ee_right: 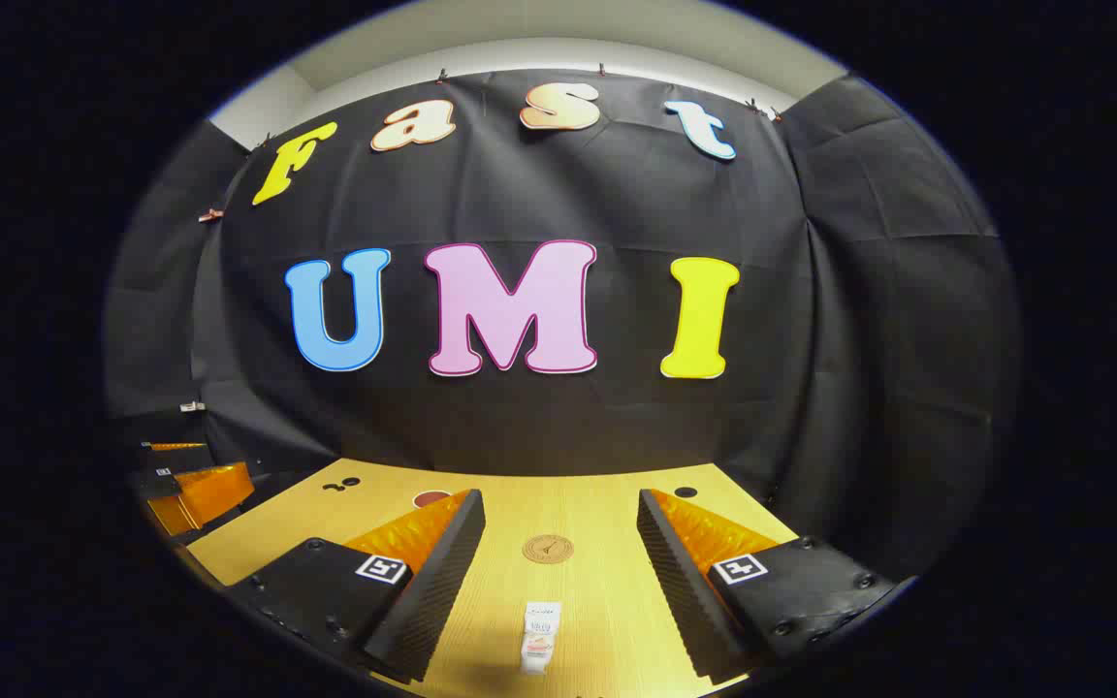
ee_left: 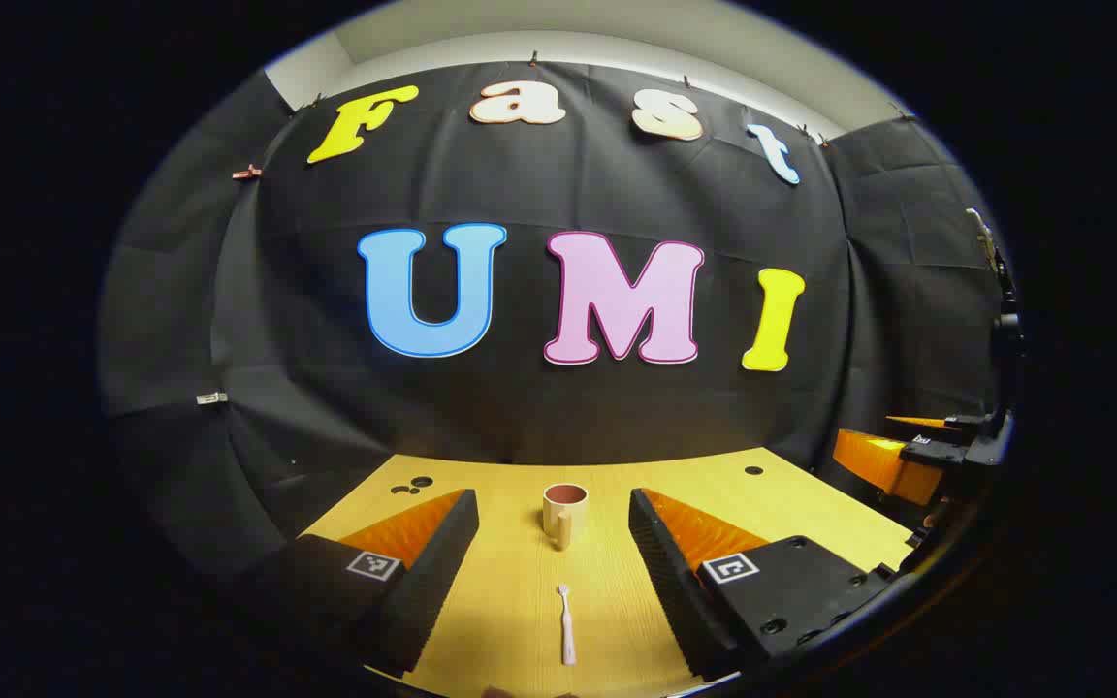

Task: Put the toothbrush and toothpaste on the desktop into the cup, then pick up the cup and place it on the coaster on the desktop.

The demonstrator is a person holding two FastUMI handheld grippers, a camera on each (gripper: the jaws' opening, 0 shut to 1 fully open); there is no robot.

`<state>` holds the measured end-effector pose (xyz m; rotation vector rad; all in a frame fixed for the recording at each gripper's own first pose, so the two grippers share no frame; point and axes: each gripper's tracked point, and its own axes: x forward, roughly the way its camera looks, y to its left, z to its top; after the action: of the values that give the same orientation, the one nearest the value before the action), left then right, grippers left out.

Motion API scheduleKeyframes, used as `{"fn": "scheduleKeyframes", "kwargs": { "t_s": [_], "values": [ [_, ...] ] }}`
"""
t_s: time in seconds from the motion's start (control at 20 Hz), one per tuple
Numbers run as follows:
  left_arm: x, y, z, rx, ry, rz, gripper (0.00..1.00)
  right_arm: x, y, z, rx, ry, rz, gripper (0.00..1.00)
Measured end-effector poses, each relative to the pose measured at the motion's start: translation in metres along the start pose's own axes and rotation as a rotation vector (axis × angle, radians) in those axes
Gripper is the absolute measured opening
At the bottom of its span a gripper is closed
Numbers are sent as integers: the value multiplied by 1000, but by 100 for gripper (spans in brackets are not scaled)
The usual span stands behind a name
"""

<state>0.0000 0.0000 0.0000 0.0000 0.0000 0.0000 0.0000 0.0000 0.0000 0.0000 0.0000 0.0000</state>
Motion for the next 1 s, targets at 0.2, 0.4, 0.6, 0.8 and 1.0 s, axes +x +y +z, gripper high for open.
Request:
{"fn": "scheduleKeyframes", "kwargs": {
  "t_s": [0.2, 0.4, 0.6, 0.8, 1.0],
  "values": [
    [2, -5, -3, 15, 9, -3, 97, 6, -5, -5, -1, 14, -5, 97],
    [3, -7, -7, 5, 23, 4, 97, 9, 2, -20, -4, 57, 28, 97],
    [6, -3, -9, 1, 26, 31, 97, 12, 10, -33, -18, 104, 66, 97],
    [5, 1, -14, 5, 35, 56, 97, 17, 17, -40, -51, 123, 92, 97],
    [6, 2, -16, 0, 39, 69, 97, 25, 21, -48, -59, 153, 114, 98]
  ]
}}
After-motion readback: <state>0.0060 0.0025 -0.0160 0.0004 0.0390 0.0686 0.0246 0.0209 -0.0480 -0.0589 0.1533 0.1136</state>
